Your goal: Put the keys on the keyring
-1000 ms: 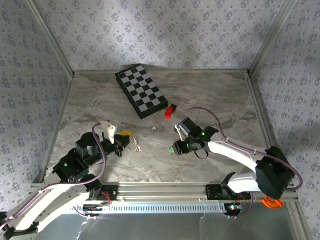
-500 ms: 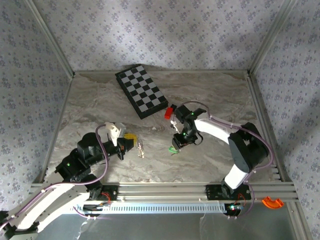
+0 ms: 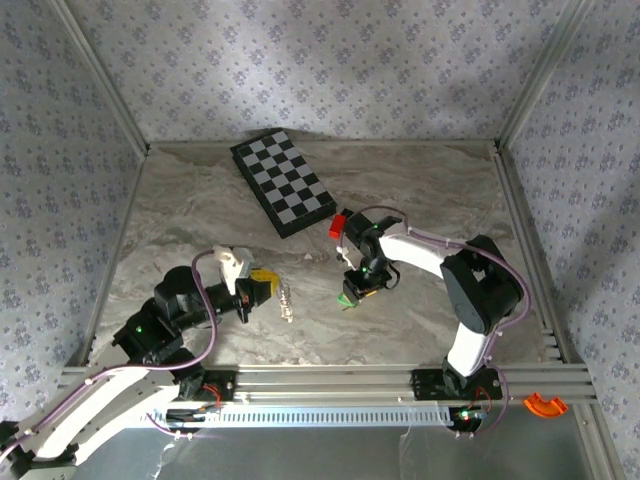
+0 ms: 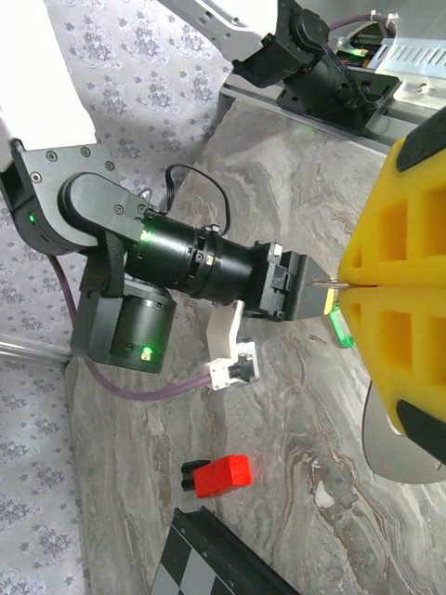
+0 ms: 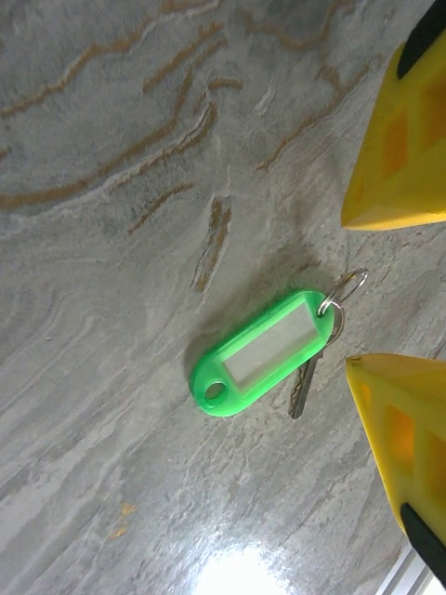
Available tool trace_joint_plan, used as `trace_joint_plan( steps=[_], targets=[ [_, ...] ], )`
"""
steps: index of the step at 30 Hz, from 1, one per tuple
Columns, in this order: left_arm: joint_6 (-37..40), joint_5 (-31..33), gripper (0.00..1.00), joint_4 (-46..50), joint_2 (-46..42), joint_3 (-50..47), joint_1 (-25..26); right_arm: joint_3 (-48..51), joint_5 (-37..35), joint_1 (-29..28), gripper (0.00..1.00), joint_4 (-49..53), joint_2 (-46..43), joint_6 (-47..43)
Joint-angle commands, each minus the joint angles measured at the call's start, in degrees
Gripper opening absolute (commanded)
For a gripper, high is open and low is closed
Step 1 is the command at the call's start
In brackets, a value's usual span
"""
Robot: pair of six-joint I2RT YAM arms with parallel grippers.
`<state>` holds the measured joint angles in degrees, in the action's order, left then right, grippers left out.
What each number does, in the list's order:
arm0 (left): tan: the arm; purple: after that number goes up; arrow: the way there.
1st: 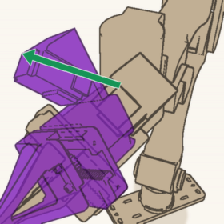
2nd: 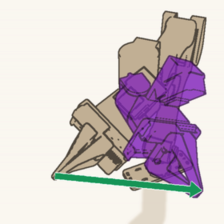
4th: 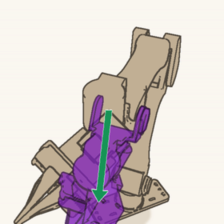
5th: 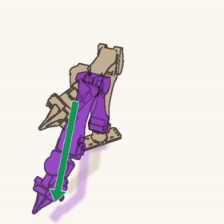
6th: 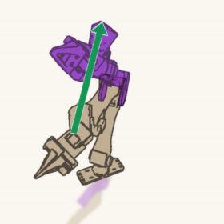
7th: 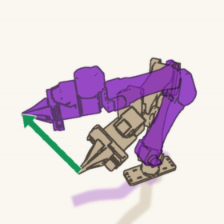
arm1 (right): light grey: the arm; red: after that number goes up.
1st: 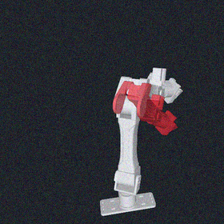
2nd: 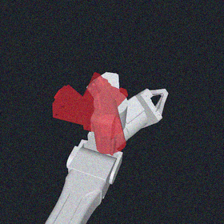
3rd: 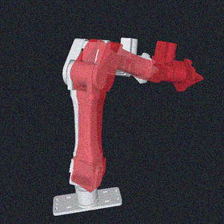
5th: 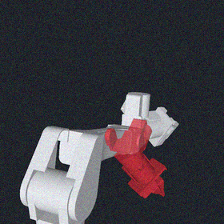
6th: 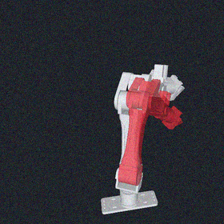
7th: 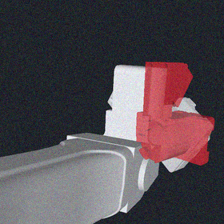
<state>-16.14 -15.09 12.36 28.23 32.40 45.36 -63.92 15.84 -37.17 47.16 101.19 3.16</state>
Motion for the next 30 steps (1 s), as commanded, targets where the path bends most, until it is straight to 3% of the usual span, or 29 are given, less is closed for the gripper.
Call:
trace_joint_plan(
  steps=[1, 30],
  targets=[
    [-0.2, -1.4, 0.00, -3.6, -1.0, 0.3, -0.4, -0.6, -0.4, -0.5, 0.38, 1.6, 1.5, -1.1],
    [-0.6, -0.6, 0.00, -3.4, -2.0, -0.1, -0.5, 1.0, -2.1, -2.0, 0.12, 2.5, -1.2, -1.2]
  ],
)
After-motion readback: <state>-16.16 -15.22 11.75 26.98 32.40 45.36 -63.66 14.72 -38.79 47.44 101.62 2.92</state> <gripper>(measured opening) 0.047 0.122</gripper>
